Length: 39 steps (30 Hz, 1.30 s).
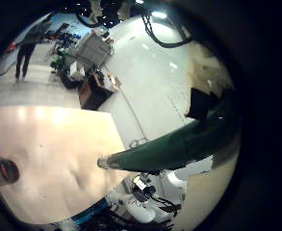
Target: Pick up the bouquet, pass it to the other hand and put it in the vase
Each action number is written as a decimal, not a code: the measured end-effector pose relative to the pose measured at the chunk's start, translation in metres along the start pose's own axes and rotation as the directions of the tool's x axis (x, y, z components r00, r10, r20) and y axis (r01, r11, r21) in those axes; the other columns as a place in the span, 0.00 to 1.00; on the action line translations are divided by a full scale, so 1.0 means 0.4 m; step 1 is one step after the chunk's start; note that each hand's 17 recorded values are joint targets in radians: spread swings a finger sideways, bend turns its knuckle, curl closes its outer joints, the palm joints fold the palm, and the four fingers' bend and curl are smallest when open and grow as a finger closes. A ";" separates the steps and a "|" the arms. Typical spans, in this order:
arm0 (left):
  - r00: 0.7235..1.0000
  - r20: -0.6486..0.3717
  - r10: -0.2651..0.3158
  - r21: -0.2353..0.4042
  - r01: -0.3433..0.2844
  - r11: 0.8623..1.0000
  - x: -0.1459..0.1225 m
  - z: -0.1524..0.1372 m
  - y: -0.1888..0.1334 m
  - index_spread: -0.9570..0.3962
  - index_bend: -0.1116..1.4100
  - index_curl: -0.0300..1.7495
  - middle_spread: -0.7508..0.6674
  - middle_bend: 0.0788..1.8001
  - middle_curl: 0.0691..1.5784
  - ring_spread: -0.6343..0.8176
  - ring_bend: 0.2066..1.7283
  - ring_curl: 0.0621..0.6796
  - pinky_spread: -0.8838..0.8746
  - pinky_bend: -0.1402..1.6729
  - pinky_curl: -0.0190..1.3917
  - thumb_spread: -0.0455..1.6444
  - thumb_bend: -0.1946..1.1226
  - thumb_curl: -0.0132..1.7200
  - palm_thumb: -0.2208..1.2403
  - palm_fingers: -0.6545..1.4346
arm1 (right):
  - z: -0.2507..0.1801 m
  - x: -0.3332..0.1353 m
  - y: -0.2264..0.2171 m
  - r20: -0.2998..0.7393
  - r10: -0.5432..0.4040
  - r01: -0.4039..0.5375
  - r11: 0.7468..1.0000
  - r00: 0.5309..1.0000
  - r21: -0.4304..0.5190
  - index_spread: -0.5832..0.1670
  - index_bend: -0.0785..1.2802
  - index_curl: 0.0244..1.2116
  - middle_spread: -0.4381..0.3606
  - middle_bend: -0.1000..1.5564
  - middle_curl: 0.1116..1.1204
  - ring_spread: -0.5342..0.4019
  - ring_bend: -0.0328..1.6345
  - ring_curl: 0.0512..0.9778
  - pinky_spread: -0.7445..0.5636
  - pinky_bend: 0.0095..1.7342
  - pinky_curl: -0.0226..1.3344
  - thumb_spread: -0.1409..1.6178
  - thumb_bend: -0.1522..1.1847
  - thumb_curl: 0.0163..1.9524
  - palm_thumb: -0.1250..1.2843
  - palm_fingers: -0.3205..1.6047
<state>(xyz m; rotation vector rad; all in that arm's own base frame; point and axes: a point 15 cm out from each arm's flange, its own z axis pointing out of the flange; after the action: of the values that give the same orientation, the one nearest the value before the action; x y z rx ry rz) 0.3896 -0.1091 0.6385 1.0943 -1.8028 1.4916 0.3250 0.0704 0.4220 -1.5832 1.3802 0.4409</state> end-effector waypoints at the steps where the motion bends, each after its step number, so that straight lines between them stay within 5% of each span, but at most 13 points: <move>1: 1.000 0.020 0.011 0.021 -0.012 1.000 0.002 -0.028 -0.010 0.30 0.75 0.52 0.25 0.72 0.48 0.18 0.84 0.82 0.19 0.73 0.64 0.65 0.18 0.42 0.77 0.87 | 0.000 -0.003 -0.001 0.001 0.000 0.000 1.000 1.000 0.000 0.18 0.32 0.38 0.30 0.49 0.33 0.26 0.71 0.43 0.34 0.62 0.56 0.60 0.09 0.36 0.61 0.33; 11: 0.985 0.172 0.025 0.207 -0.061 0.976 -0.039 -0.284 -0.023 0.30 0.76 0.53 0.26 0.73 0.46 0.19 0.85 0.82 0.17 0.71 0.68 0.65 0.15 0.46 0.77 0.86 | 0.013 -0.013 -0.003 0.026 0.006 -0.004 0.999 1.000 -0.044 0.18 0.28 0.34 0.40 0.40 0.27 0.42 0.62 0.32 0.63 0.56 0.53 0.61 0.09 0.30 0.59 0.28; 24: 0.977 0.186 -0.100 0.331 0.033 0.943 -0.165 -0.550 0.077 0.31 0.77 0.54 0.26 0.74 0.44 0.19 0.85 0.82 0.16 0.69 0.71 0.64 0.14 0.49 0.77 0.86 | 0.004 -0.028 -0.045 0.024 0.017 -0.016 0.999 1.000 -0.052 0.19 0.24 0.31 0.43 0.36 0.24 0.48 0.57 0.24 0.82 0.47 0.45 0.60 0.10 0.27 0.60 0.29; 39: 0.963 0.173 -0.204 0.332 0.138 0.933 -0.315 -0.623 0.164 0.31 0.77 0.54 0.26 0.74 0.43 0.19 0.85 0.82 0.15 0.68 0.74 0.64 0.14 0.51 0.77 0.86 | 0.028 -0.036 -0.078 0.042 0.041 -0.038 0.995 0.998 -0.090 0.20 0.20 0.30 0.47 0.31 0.22 0.51 0.52 0.17 0.89 0.42 0.39 0.60 0.10 0.27 0.62 0.32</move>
<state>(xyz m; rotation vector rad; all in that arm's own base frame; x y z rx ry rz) 0.3781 0.1661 0.5586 1.5742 -1.5787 1.6477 0.3524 0.0846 0.4407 -1.6109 1.3772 0.5646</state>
